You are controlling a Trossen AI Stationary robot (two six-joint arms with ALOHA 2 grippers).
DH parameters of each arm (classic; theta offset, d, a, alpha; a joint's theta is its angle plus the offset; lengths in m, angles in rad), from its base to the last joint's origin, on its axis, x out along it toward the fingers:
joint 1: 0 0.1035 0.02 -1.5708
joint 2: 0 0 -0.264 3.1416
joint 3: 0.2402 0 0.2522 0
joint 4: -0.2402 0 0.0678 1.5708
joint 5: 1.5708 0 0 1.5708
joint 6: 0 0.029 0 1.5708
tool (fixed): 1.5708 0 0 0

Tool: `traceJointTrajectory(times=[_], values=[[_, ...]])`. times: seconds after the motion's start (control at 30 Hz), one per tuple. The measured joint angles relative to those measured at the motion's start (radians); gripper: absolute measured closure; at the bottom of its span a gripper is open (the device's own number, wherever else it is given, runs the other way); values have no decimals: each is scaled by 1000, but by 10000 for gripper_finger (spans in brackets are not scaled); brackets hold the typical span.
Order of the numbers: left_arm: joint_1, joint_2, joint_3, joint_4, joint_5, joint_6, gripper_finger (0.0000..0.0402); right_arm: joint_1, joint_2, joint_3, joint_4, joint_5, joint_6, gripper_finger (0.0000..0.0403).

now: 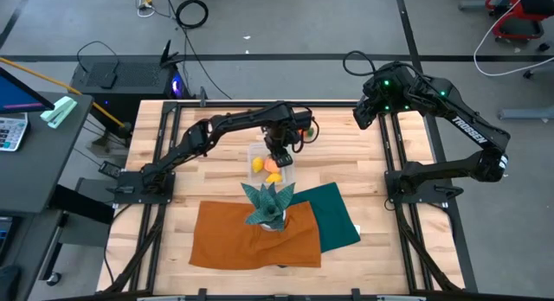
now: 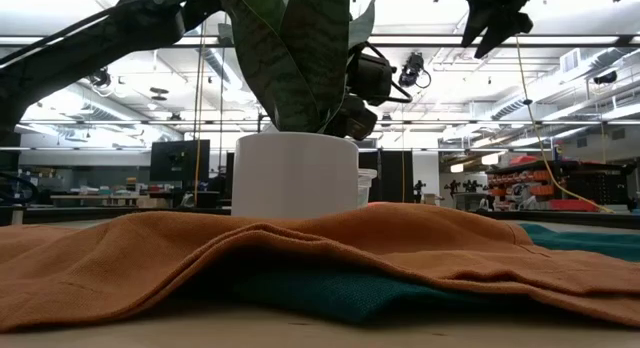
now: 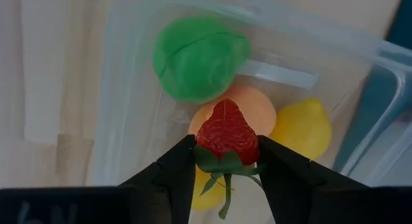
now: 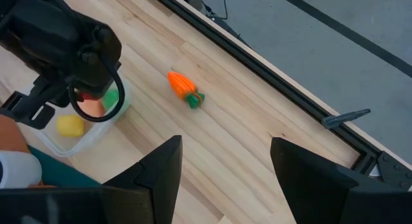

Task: Pick and placing Produce into tupperware
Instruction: Put the red strawberry into the transparent bin, then put the orange carrot into the transparent bin

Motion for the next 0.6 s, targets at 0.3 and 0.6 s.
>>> traceJointTrajectory(times=[0.3, 0.6], values=[[0, 0, 0, 31, 0, -22, 213, 0, 0, 0, -18, 0, 0, 199], [0, -1, 0, 26, -5, -30, 161, 0, 0, 0, -31, 0, 1, 199]])
